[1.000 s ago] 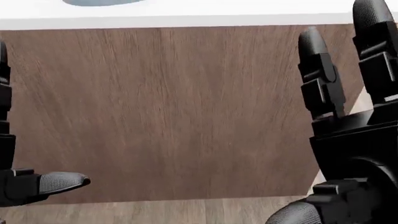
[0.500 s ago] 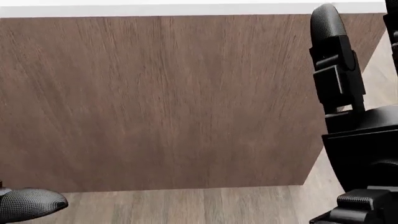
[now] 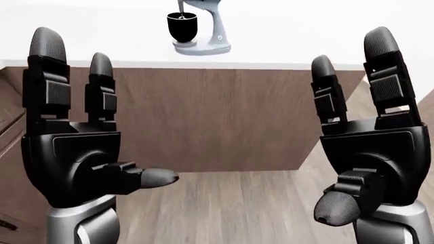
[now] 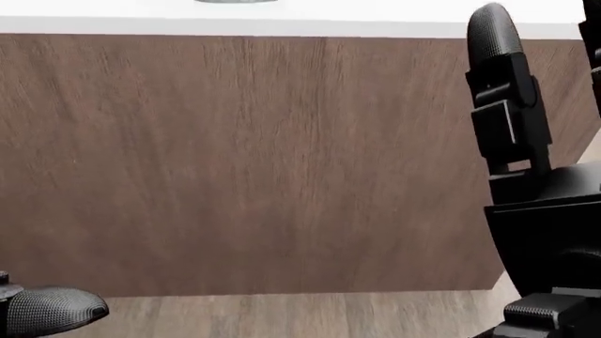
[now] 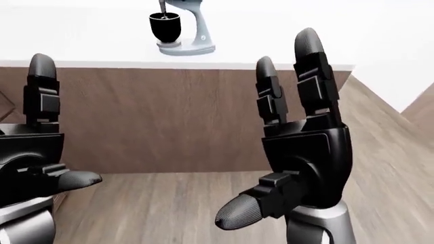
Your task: Open the stand mixer head.
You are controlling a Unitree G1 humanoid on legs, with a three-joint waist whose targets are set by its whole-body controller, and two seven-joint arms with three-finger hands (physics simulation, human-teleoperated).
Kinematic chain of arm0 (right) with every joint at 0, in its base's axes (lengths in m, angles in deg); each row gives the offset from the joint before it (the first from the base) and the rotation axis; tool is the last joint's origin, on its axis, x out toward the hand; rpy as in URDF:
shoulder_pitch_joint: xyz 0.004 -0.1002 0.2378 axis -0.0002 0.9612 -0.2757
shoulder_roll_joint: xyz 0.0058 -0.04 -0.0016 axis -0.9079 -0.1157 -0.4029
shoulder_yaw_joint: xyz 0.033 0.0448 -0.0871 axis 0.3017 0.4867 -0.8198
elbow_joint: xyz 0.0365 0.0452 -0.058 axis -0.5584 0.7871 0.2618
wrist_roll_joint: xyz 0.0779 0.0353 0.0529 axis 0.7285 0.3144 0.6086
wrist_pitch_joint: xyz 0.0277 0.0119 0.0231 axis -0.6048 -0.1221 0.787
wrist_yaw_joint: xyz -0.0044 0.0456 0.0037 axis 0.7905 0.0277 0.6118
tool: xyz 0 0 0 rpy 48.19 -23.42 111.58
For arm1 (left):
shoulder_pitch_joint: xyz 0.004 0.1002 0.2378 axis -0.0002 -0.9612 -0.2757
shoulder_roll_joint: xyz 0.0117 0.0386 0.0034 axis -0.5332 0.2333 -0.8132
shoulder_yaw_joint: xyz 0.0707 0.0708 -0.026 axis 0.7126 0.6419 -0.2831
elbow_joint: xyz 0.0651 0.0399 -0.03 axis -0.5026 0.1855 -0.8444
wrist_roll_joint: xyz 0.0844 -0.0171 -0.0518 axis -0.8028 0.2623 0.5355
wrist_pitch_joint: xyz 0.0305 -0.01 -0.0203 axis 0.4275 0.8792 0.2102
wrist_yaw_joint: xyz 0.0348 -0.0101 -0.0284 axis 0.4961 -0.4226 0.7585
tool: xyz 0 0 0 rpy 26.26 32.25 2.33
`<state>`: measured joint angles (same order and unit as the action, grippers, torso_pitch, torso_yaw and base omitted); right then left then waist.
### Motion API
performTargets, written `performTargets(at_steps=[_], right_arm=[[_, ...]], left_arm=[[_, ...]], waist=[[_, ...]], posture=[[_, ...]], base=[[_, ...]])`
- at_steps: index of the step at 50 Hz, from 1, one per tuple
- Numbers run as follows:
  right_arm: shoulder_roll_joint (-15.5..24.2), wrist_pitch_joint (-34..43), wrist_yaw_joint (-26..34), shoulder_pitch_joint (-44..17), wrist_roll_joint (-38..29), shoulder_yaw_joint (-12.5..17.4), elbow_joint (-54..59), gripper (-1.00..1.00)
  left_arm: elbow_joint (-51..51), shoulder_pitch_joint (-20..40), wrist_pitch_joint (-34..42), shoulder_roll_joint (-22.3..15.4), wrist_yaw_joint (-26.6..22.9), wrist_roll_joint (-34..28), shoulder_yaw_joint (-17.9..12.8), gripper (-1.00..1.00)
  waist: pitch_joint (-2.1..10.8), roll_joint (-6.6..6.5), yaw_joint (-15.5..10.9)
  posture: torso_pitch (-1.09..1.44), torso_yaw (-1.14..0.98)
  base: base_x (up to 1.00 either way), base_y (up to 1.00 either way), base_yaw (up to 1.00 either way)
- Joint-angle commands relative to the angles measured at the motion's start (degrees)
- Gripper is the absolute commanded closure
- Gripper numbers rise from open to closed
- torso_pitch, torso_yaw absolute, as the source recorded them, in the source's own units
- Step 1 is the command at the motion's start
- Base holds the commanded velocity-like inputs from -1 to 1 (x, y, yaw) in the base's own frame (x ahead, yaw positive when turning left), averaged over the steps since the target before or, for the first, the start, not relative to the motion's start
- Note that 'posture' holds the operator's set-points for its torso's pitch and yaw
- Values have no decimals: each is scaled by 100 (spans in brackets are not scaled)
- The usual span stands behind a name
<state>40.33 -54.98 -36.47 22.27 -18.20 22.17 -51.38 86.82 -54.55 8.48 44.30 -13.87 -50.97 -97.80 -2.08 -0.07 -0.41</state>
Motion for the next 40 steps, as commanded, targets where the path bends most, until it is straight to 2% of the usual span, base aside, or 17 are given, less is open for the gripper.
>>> performTargets(at_steps=[1,2,6,9,10,11,12,14,18,22,23,24,27,29,31,35,40], right_arm=[[-6,-84,70,-62,-1,49,-138,-100],[7,-103,57,-67,16,51,-138,-100],[90,-257,105,-7,-125,-49,-137,-100],[94,-225,69,-1,-89,-49,-138,-100],[101,-224,65,-6,-80,-45,-138,-100],[105,-221,50,-11,-57,-40,-138,-100],[106,-188,45,2,12,-33,-138,-100],[77,-191,85,8,-51,-33,-138,-100],[68,-197,108,22,-90,-58,-138,-100],[76,-211,123,6,-191,-65,-137,-100],[79,-201,113,17,-173,-74,-137,-100],[76,-191,96,12,-116,-58,-138,-100],[107,-256,134,57,-137,-116,-137,-100],[82,-234,171,65,-192,-117,-138,-100],[67,-193,134,40,-155,-87,-138,-100],[-9,-85,121,-3,-155,-19,-138,-100],[-39,-28,82,-43,-81,39,-138,-100]], left_arm=[[163,57,-113,-12,-9,10,-11,-95],[165,57,-109,-11,-4,11,-10,-95],[199,49,-115,-15,-29,-21,-4,-95],[208,44,-115,-8,-32,-29,4,-95],[198,38,-120,-2,-36,-28,5,-95],[198,37,-120,-2,-37,-31,7,-95],[204,35,-120,-2,-39,-36,10,-95],[200,39,-120,-2,-39,-35,5,-95],[200,39,-120,-2,-40,-30,1,-95],[201,42,-121,-4,-38,-28,-2,-95],[196,42,-122,-4,-38,-26,-3,-95],[197,41,-121,-4,-38,-25,-2,-95],[196,42,-124,-6,-39,-31,-2,-95],[203,43,-117,-6,-35,-21,-6,-95],[205,39,-119,-5,-38,-22,-1,-95],[210,38,-118,-7,-39,-16,-7,-95],[214,46,-103,-14,-29,11,-27,-95]], waist=[[-14,9,10],[-57,148,-62],[-3,-163,-65],[-47,130,-128],[-11,356,-118],[-115,272,-5],[-222,402,-44],[-17,171,-29],[-78,-270,109],[64,113,9],[-49,637,46],[-140,686,82],[39,283,109],[107,-194,132],[-46,-7,79],[75,239,-33],[88,156,-15]], posture=[[0,0],[0,0],[0,0],[0,0],[0,0],[0,0],[0,0],[0,0],[0,0],[0,0],[0,0],[0,0],[0,0],[0,0],[0,0],[0,0],[0,0]], base=[[0,62,0],[0,3,0],[0,18,0],[0,76,0],[0,100,0],[0,100,0],[0,1,0],[0,0,0],[0,0,0],[0,26,0],[0,100,0],[0,100,0],[0,8,0],[0,0,0],[0,0,0],[0,0,0],[0,0,0]])
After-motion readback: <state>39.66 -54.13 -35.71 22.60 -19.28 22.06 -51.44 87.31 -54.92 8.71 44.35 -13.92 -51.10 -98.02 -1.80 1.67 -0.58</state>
